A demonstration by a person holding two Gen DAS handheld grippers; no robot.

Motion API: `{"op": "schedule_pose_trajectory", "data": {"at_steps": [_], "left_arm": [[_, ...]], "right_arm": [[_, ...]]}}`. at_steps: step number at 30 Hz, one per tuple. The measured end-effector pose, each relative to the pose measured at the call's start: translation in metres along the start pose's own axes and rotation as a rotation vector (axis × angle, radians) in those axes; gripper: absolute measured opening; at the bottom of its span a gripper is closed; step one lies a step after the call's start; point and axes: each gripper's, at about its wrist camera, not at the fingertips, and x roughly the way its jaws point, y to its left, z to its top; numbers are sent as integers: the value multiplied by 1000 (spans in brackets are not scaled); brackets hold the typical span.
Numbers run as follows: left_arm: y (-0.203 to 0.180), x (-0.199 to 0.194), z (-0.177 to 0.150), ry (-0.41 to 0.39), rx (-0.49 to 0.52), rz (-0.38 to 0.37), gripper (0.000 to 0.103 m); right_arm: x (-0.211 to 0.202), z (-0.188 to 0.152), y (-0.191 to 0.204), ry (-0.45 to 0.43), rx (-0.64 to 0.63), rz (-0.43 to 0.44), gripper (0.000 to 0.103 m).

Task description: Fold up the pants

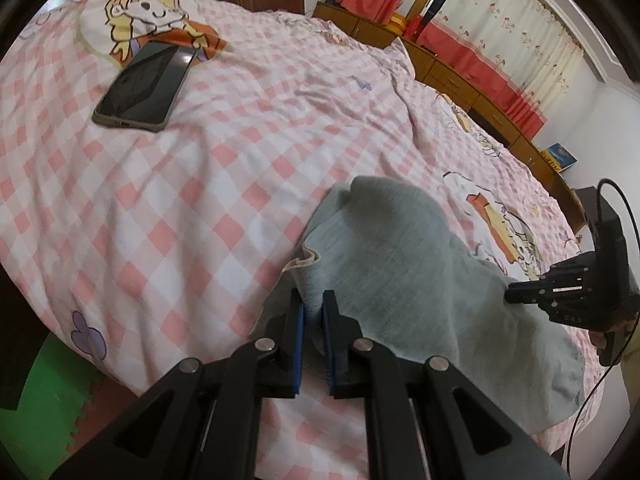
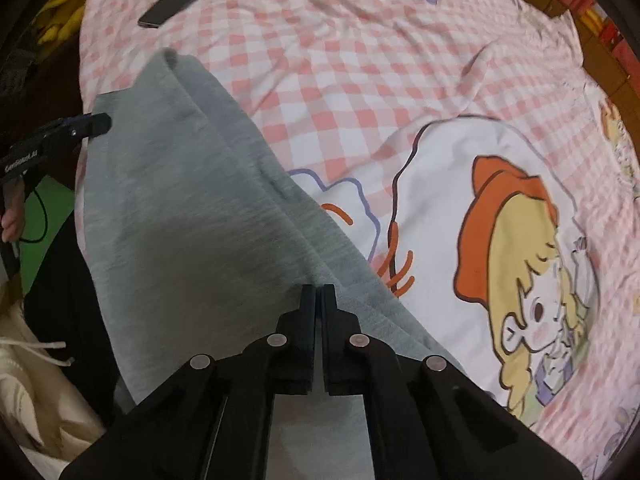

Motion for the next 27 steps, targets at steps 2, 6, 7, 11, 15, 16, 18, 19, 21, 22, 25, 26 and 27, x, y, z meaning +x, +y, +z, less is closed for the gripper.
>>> {"op": "schedule_pose_trajectory", "data": {"at_steps": [2, 6, 7, 11, 15, 16, 18, 19, 21, 22, 25, 26, 27], "left_arm": [[-3, -4, 1, -11, 7, -6, 7], [-7, -8, 3, -35, 26, -5, 8], [-7, -7, 3, -34, 30, -1, 8], [-6, 3, 0, -7, 30, -2, 8], [-1, 10, -2, 13, 20, 7, 9], [0, 9, -2, 11, 8, -2, 9], [2, 2, 0, -3, -18, -28, 9], [2, -3, 2, -14, -23, -40, 8], [0, -14, 7, -42, -15, -52, 9], [-2, -19, 9, -53, -6, -50, 9], [-2, -23, 11, -57, -8, -64, 8], [-1, -22, 11, -51, -12, -63, 8], [-1, -21, 13, -43, -17, -63, 8]], "right_arm": [[-10, 1, -3, -25, 30, -17, 2], [-18, 4, -12, -54, 82, -80, 2], [-16, 5, -15, -50, 93, -104, 2], [-7, 5, -28, -39, 133, -126, 2], [4, 4, -25, -19, 117, -166, 2], [7, 5, -25, -15, 121, -171, 2], [10, 4, -27, -14, 134, -173, 2], [11, 3, -27, -17, 144, -169, 2], [14, 1, -28, -24, 172, -160, 2], [16, 1, -28, -21, 180, -152, 2], [13, -2, -27, -47, 235, -167, 2], [8, -3, -26, -62, 262, -160, 3], [3, -5, -24, -78, 282, -155, 7]]}}
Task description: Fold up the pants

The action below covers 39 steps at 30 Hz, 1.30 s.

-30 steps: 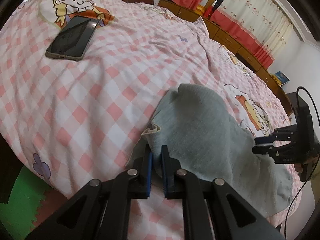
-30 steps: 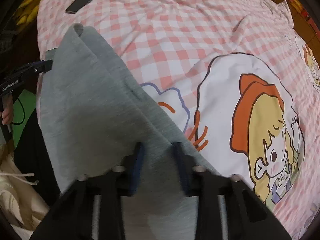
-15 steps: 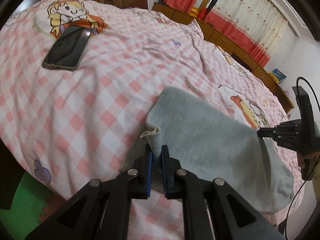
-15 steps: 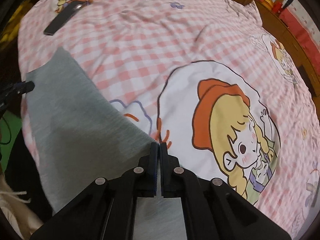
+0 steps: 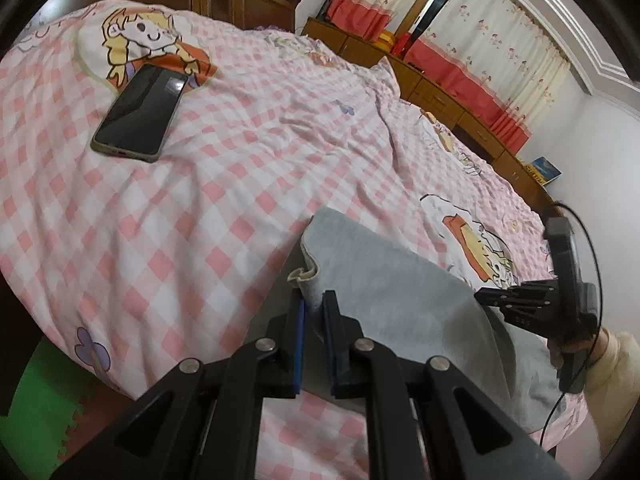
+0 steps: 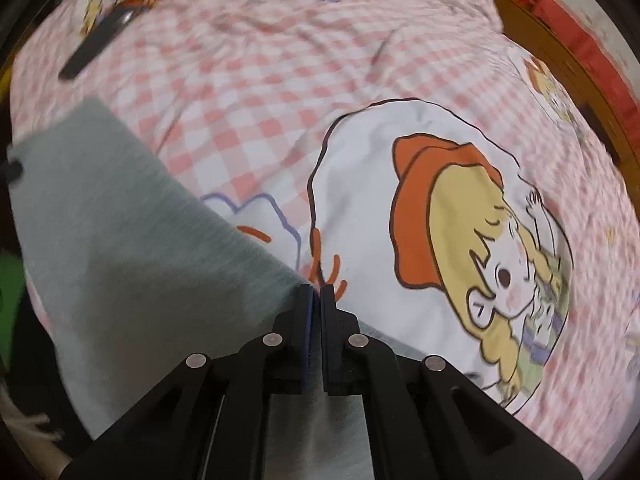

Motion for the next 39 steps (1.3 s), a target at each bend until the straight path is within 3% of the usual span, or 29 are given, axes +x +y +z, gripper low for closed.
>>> {"op": "schedule_pose_trajectory", "data": {"at_steps": [3, 8, 11, 15, 22, 30, 31, 32, 37, 39], "left_arm": [[-2, 1, 6, 1, 25, 29, 8], [5, 7, 14, 8, 36, 58, 19], [9, 9, 15, 40, 50, 69, 23], [22, -3, 9, 34, 22, 104, 41], [52, -20, -4, 42, 36, 169, 44], [77, -19, -19, 55, -27, 174, 46], [79, -19, -20, 57, -28, 174, 46], [81, -19, -21, 58, -32, 174, 46], [84, -22, -24, 53, -46, 181, 46], [81, -21, -23, 49, -40, 187, 46]], "right_arm": [[-24, -11, 9, -53, 34, 30, 21], [-51, -31, 52, -93, 13, 168, 30], [-50, -34, 89, -104, -5, 269, 30], [-34, -20, 139, -108, -44, 362, 30], [6, 5, 195, -98, -68, 431, 30], [26, 24, 214, -132, -45, 370, 29], [26, 25, 215, -136, -42, 359, 23], [25, 26, 213, -143, -23, 355, 5], [21, 21, 194, -132, 103, 565, 6], [24, 18, 195, -87, 116, 607, 13]]}}
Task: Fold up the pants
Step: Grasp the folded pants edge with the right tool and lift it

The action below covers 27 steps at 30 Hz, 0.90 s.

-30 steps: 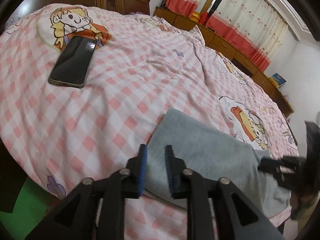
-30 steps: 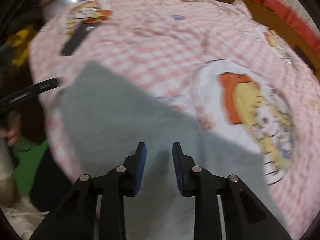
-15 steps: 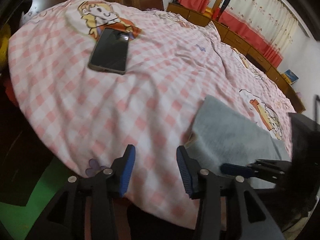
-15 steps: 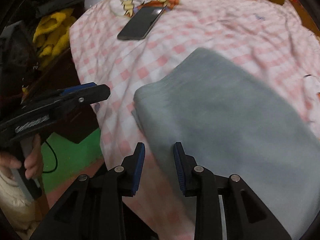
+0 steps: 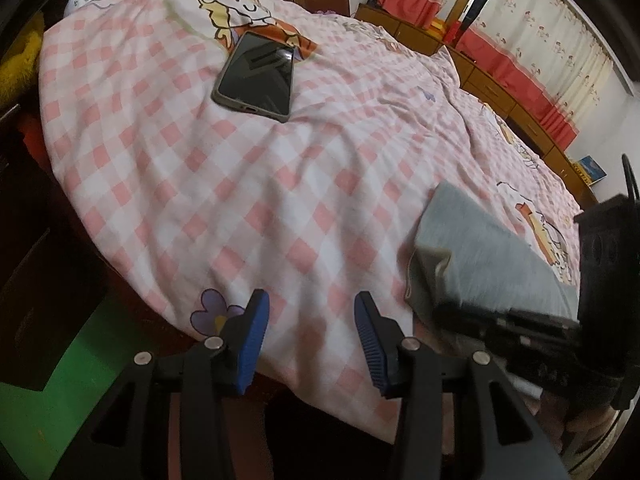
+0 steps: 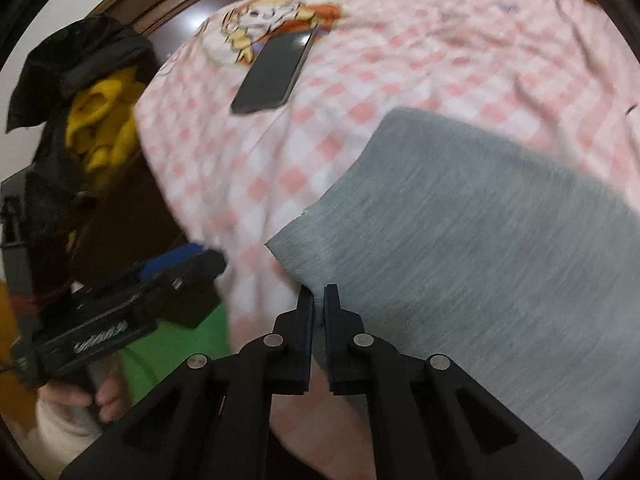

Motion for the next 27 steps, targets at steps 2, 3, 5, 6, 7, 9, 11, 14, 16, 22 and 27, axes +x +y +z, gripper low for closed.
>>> {"op": "schedule_pose_trajectory", "data": {"at_steps": [2, 3, 5, 6, 7, 9, 11, 14, 16, 22, 27], "left_arm": [[-6, -1, 3, -1, 12, -7, 46], [-10, -3, 4, -6, 24, -14, 46], [-19, -6, 8, -22, 44, -21, 46], [-25, -8, 11, -30, 55, -27, 46], [-33, -9, 14, -35, 66, -38, 47], [-49, -10, 18, -42, 94, -63, 47], [-65, -9, 19, -43, 127, -82, 48], [-97, -1, 21, -32, 180, -114, 48], [-113, 5, 21, -27, 198, -136, 48], [-156, 29, 17, 15, 235, -161, 48], [-175, 43, 10, 44, 258, -156, 48]], "right_arm": [[-7, -5, -1, 23, 29, 58, 18], [-16, -9, -1, 18, 29, 70, 20], [-43, -17, -6, -22, 12, 31, 23], [-55, -20, -12, -39, 8, 0, 26], [-71, -25, -21, -56, 9, -39, 27], [-104, -35, -47, -80, 24, -135, 31], [-137, -45, -80, -100, 55, -250, 31], [-187, -56, -138, -146, 168, -424, 33], [-206, -57, -167, -164, 218, -495, 38], [-212, -56, -220, -147, 263, -579, 39], [-198, -54, -219, -163, 190, -613, 15]]}}
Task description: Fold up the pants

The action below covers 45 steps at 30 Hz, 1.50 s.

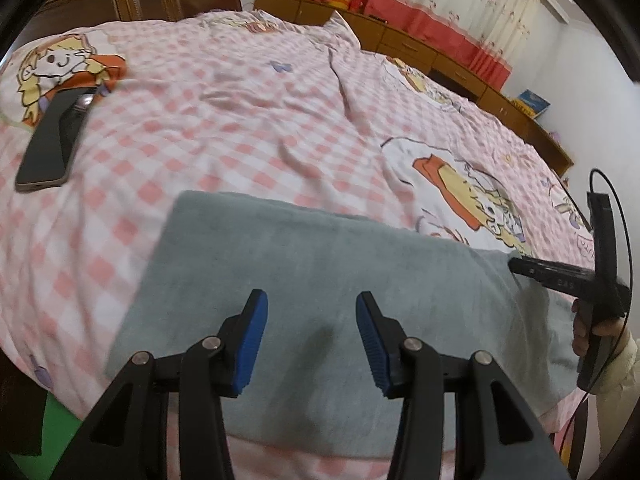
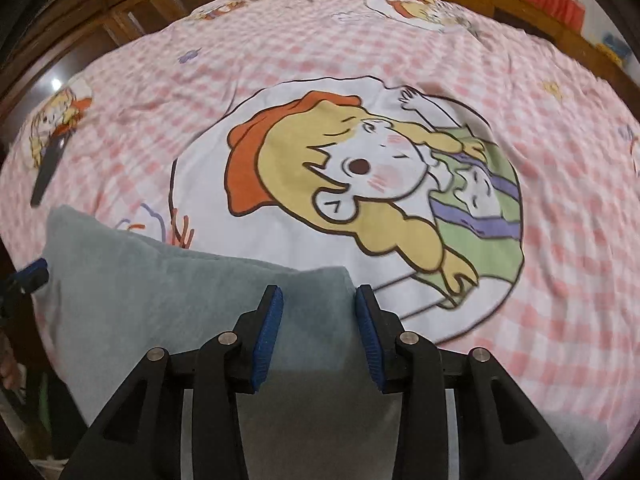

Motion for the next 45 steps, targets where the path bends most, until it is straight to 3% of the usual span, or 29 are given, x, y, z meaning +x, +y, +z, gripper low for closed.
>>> {"op": "schedule_pose_trajectory", "data": {"at_steps": [4, 6, 9, 14, 16, 18, 21, 24, 28, 34, 35, 36, 38, 41, 45], "left_arm": [[-10, 10, 2, 11, 17, 7, 48], [-15, 16, 6, 12, 32, 16, 48], [-21, 29, 14, 6, 71, 60, 48], [-20, 46, 22, -2, 92, 97, 49], [-20, 47, 22, -7, 97, 97, 51], [-20, 47, 21, -18, 93, 96, 51], [-21, 45, 20, -26, 93, 96, 51], [-21, 42, 20, -22, 88, 94, 51], [-24, 33, 16, -14, 61, 63, 52], [-42, 27, 8, 2, 71, 46, 52], [-47, 26, 6, 3, 86, 52, 52], [-52, 26, 5, 6, 98, 58, 52], [-59, 27, 2, 16, 116, 61, 53], [-69, 33, 0, 33, 144, 73, 53], [-77, 44, 1, 25, 169, 110, 57]], "right_arm": [[-6, 4, -14, -71, 61, -49, 8], [1, 8, -24, -62, 102, -48, 6], [19, 15, -37, -59, 122, -218, 0], [15, 6, -75, -46, 324, -45, 1], [0, -1, -85, -42, 347, -33, 5], [-22, -13, -95, -57, 353, -56, 18], [-62, -40, -121, -75, 370, -127, 32], [-98, -73, -149, -84, 400, -215, 39], [-118, -112, -185, -64, 471, -282, 51], [-86, -135, -209, 24, 528, -118, 50], [-81, -136, -206, 17, 517, -150, 45], [-80, -137, -202, -4, 500, -162, 30], [-83, -135, -195, -36, 490, -210, 22], [-84, -132, -196, -59, 485, -256, 21], [-68, -137, -209, -32, 491, -212, 21]]}}
